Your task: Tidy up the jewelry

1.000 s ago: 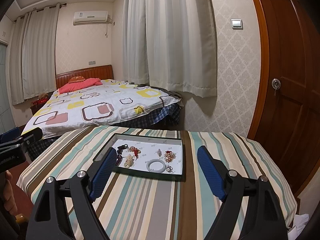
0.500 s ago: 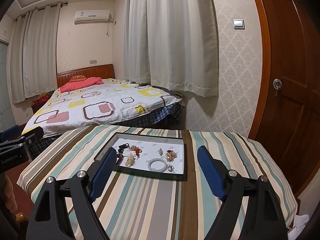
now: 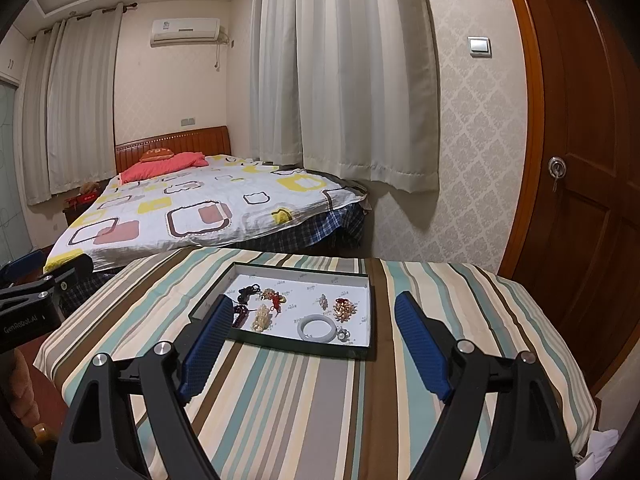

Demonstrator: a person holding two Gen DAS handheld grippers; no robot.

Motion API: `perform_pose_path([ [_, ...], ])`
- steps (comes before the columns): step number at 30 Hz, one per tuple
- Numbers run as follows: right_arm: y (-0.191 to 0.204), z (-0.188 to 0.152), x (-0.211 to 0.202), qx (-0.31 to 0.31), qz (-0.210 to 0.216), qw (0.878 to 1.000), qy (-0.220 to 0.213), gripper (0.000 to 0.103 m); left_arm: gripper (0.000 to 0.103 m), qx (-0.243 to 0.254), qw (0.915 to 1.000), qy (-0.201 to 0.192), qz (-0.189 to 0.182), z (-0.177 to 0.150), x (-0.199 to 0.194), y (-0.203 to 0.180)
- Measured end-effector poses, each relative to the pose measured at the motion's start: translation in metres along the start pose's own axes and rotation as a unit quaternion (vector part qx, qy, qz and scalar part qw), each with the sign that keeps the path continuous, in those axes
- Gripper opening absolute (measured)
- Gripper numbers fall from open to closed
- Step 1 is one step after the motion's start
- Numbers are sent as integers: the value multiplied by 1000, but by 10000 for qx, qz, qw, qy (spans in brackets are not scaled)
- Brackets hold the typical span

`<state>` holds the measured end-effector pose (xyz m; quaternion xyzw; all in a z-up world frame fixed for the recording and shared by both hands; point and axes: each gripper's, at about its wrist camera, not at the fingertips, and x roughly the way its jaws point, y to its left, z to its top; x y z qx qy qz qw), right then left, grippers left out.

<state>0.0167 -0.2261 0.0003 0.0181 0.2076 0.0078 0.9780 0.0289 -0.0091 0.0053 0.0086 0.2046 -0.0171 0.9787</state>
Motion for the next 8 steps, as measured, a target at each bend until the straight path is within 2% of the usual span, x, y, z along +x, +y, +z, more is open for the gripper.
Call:
perform_pose_path([
  [5, -2, -6, 9, 42, 8, 10000, 61, 80, 99, -14, 9998, 133, -125, -3, 15, 2],
  [8, -8, -12, 21, 86, -7, 9999, 101, 81, 99, -230, 9983, 466, -265, -9, 40, 12],
])
